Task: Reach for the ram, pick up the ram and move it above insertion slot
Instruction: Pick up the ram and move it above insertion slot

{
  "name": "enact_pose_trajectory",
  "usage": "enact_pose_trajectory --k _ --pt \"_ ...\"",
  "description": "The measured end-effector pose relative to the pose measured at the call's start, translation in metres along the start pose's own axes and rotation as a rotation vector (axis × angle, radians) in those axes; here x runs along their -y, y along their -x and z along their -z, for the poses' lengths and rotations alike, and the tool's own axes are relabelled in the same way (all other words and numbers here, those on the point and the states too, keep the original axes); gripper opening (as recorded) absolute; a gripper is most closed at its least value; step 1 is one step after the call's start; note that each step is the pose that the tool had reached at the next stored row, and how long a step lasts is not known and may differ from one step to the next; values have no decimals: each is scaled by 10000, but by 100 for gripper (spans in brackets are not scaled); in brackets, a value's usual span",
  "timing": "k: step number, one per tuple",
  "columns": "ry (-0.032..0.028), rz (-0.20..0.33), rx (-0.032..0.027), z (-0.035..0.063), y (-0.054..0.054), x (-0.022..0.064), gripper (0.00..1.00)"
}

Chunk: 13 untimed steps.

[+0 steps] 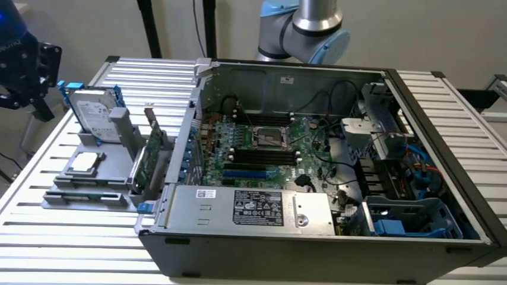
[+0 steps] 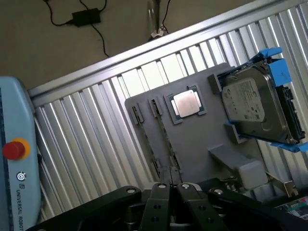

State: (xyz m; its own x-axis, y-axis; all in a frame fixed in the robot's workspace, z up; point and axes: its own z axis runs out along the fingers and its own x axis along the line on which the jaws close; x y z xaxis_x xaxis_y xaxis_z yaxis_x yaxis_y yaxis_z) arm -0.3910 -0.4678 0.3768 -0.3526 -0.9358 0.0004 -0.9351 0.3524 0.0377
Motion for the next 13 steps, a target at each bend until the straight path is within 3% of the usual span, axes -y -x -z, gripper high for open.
enact_pose_trajectory --k 13 --pt "-47 2364 -72 -8 0 0 11"
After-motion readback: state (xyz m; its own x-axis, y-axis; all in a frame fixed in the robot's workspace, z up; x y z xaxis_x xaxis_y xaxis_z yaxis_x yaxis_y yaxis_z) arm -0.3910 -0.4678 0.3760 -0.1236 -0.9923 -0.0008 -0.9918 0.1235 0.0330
